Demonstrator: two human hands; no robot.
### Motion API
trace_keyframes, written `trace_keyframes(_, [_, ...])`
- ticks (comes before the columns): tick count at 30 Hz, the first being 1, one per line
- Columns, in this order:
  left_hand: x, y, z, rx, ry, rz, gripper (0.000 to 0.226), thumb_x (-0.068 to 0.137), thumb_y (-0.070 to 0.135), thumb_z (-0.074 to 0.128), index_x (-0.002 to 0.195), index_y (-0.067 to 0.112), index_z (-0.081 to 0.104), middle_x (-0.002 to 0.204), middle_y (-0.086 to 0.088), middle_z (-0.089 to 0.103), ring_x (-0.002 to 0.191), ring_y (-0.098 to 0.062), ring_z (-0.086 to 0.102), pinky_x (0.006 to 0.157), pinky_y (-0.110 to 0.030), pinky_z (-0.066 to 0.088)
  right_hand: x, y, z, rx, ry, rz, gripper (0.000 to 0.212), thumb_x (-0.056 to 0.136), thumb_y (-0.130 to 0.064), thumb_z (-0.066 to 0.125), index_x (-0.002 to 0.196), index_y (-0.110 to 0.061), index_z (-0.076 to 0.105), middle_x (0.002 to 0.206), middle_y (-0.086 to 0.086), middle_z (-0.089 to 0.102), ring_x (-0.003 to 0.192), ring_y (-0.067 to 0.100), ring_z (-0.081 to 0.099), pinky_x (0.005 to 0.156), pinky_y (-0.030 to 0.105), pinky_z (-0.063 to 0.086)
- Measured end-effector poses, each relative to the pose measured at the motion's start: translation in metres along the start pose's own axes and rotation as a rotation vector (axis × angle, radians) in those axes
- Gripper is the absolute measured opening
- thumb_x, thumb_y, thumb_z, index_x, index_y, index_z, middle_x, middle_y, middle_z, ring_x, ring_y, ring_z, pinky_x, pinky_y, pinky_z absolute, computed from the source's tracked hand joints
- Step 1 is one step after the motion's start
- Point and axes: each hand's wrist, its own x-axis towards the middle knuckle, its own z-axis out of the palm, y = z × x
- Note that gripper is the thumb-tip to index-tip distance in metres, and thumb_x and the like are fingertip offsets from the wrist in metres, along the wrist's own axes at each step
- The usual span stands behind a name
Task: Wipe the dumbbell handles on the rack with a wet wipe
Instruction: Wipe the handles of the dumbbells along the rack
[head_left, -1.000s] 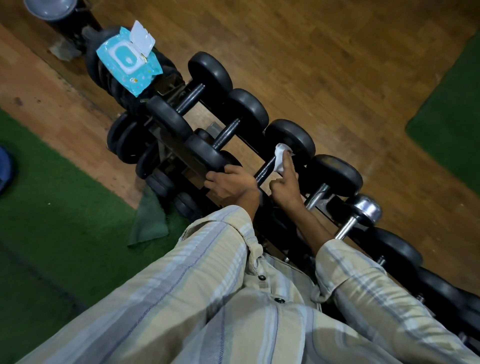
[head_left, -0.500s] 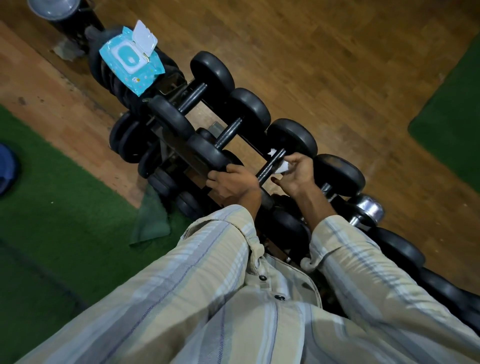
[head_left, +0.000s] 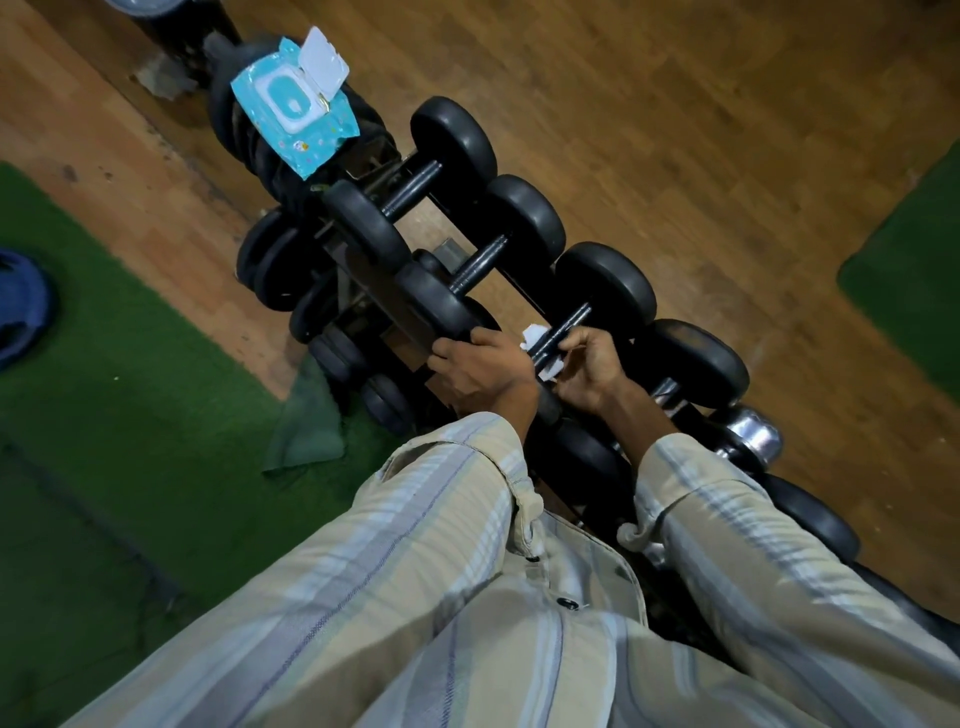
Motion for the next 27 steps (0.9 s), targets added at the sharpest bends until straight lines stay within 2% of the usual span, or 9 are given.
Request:
trace_keyframes(3, [0.0,0.0,0.001,-0.005,0.012,0.002,0.04,0.089,0.034,0.039,0.114,0.004,0.048,0.116,-0.019,0.052,0.102,-0.043,0.057,0.084,-0.05,0.051,0.006,0.01,-0.01,-0.171,0.067,0.027,0.06,0.052,-0.013,0.053,0.111,-0.004,0.062,0.098,0.018,0.063,0.082,0.034,0.059,0.081,0.037,0.048])
trace_keyframes(6, [0.0,0.0,0.0,-0.02,0.008,-0.002,0.037,0.09,0.03,0.042,0.114,0.003,0.049,0.117,-0.021,0.052,0.101,-0.043,0.057,0.084,-0.049,0.05,0.031,0.023,-0.035,-0.344,0.124,0.059,0.063,0.037,-0.017,0.068,0.099,-0.012,0.059,0.097,0.019,0.052,0.089,0.037,0.046,0.078,0.041,0.043])
trace_keyframes(8, [0.0,-0.001,0.0,-0.017,-0.003,-0.007,0.036,0.09,0.031,0.042,0.114,0.004,0.048,0.118,-0.021,0.052,0.102,-0.043,0.057,0.084,-0.048,0.048,0.036,0.029,-0.045,-0.413,0.134,0.084,0.061,0.034,-0.02,0.075,0.092,-0.012,0.061,0.093,0.019,0.05,0.08,0.037,0.048,0.072,0.04,0.043])
trace_keyframes(11, [0.0,-0.001,-0.001,-0.019,-0.018,-0.01,0.036,0.091,0.03,0.043,0.115,0.005,0.048,0.119,-0.02,0.052,0.103,-0.042,0.057,0.085,-0.047,0.046,0.011,0.025,-0.026,-0.472,0.198,0.037,0.039,0.055,-0.012,0.072,0.094,-0.007,0.075,0.09,0.021,0.062,0.081,0.034,0.058,0.072,0.043,0.048])
trace_keyframes(15, [0.001,-0.002,-0.003,-0.018,-0.031,-0.007,0.036,0.094,0.031,0.045,0.117,0.004,0.049,0.12,-0.021,0.053,0.104,-0.043,0.057,0.088,-0.046,0.044,-0.012,0.016,-0.009,-0.6,0.38,-0.179,0.012,0.066,-0.004,0.058,0.074,-0.009,0.065,0.07,0.015,0.054,0.067,0.028,0.056,0.062,0.037,0.043])
trace_keyframes(16, [0.001,-0.003,-0.003,-0.015,-0.031,-0.001,0.036,0.094,0.032,0.045,0.116,0.004,0.048,0.119,-0.021,0.053,0.104,-0.043,0.057,0.088,-0.047,0.044,-0.015,0.015,-0.009,-0.618,0.446,-0.253,0.015,0.067,-0.006,0.058,0.077,-0.011,0.068,0.074,0.011,0.059,0.071,0.027,0.06,0.065,0.034,0.044])
trace_keyframes(20, [0.004,-0.007,-0.002,0.03,-0.032,0.013,0.042,0.089,0.039,0.037,0.115,0.008,0.048,0.118,-0.018,0.054,0.104,-0.043,0.057,0.089,-0.05,0.044,-0.027,0.007,-0.006,-0.664,0.82,-0.532,0.03,0.091,-0.019,0.062,0.119,-0.014,0.07,0.103,0.003,0.07,0.095,0.02,0.064,0.079,0.025,0.046])
trace_keyframes(24, [0.006,-0.009,0.002,0.03,-0.023,0.015,0.041,0.088,0.039,0.037,0.113,0.008,0.047,0.117,-0.019,0.054,0.103,-0.044,0.056,0.092,-0.052,0.045,-0.015,0.012,0.008,-0.682,0.759,-0.624,0.034,0.093,-0.018,0.063,0.126,-0.015,0.072,0.114,0.004,0.075,0.11,0.02,0.069,0.096,0.028,0.052])
trace_keyframes(27, [0.006,-0.008,0.003,0.016,-0.017,0.009,0.037,0.088,0.036,0.041,0.111,0.008,0.048,0.115,-0.019,0.054,0.103,-0.043,0.056,0.093,-0.051,0.045,-0.014,0.021,0.015,-0.795,0.701,-0.634,0.032,0.095,-0.02,0.066,0.125,-0.013,0.072,0.107,0.005,0.077,0.103,0.014,0.07,0.091,0.018,0.046])
